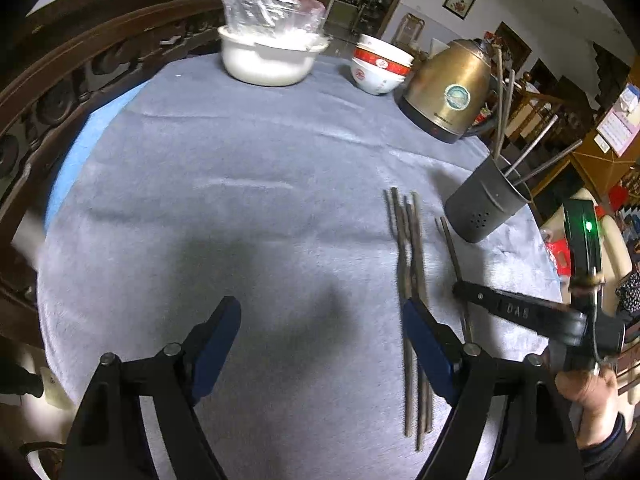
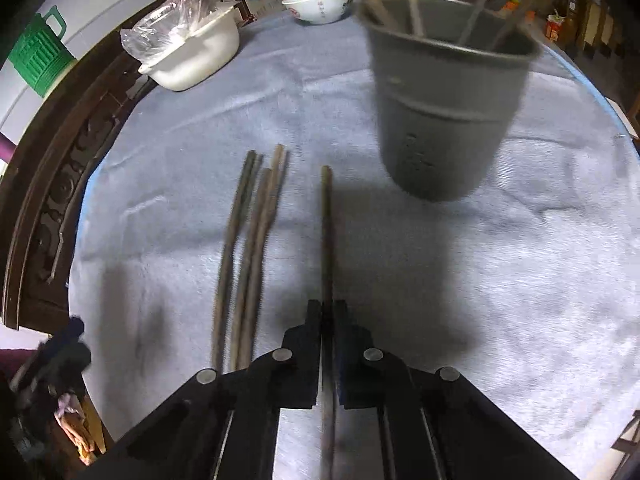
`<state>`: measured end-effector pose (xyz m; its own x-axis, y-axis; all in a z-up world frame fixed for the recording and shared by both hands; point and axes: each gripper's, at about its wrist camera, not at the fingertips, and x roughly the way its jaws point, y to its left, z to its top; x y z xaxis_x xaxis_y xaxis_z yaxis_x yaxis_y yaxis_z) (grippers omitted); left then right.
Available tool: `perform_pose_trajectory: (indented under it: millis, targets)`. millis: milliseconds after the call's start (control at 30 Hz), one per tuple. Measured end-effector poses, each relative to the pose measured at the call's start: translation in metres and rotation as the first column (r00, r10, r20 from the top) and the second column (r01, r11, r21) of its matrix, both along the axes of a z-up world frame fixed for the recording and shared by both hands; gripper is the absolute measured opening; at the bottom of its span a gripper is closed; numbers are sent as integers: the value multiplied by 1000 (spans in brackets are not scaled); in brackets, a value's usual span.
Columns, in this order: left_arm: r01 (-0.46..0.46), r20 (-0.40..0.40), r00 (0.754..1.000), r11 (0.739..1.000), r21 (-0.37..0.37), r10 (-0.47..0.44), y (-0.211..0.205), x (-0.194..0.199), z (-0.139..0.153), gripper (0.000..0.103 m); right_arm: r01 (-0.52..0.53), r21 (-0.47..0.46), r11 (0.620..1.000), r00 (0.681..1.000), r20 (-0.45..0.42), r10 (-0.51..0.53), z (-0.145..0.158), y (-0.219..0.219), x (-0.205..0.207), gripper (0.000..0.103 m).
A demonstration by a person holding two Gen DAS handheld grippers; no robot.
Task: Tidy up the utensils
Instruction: 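Grasp a chopstick with the right tool while the left tool grasps another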
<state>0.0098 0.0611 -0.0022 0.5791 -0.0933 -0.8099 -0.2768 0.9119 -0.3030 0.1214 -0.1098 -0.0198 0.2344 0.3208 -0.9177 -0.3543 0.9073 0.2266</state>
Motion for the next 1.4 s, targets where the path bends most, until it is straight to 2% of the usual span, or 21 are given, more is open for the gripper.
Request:
perform_pose_trajectory:
  millis: [200, 333, 433, 633, 767, 800, 867, 933, 1067, 1233, 1400]
  targets:
    - [70, -88, 994, 997, -7, -71, -23, 40, -3, 79, 14, 36, 999, 1000, -10, -14, -3, -21, -1, 6]
    - [81, -186, 979, 997, -16, -82, -34, 73, -14, 63, 9, 67, 998, 1000, -11, -8, -4, -28, 0, 7]
    - [76, -246, 966, 996, -40, -84, -39, 92, -23, 58, 10, 92, 996, 1000, -16, -9, -6, -31, 1, 7]
    - [101, -295, 950, 995, -12, -100, -54, 111, -29, 52, 13, 132, 991, 1000, -21, -10, -4, -46, -1, 7]
    - [104, -336, 937, 995, -4, -99, -57, 119, -37, 32, 16, 146, 989, 1000, -25, -12, -4, -50, -3, 7]
    - [103, -342, 935, 995, -3, -98, -58, 120, -39, 29, 16, 146, 989, 1000, -25, -12, -4, -51, -4, 7]
    - [106, -355, 929, 994, -10, -102, -57, 121, -44, 14, 15, 146, 989, 1000, -24, -11, -5, -50, -4, 7]
    - [103, -359, 928, 995, -5, -98, -56, 121, -44, 6, 10, 140, 990, 1000, -24, -6, -4, -51, -4, 8]
    - [125, -368, 921, 992, -29, -127, -50, 115, -45, 5, -5, 120, 993, 1000, -26, 9, -4, -42, -2, 8]
    - [156, -418, 896, 988, -17, -149, -36, 89, -45, 5, -39, 79, 996, 998, -46, 43, -3, -35, -1, 8]
    - [155, -450, 880, 988, -28, -151, -27, 90, -44, 6, -67, 28, 997, 993, -94, 70, -2, -22, 9, 9]
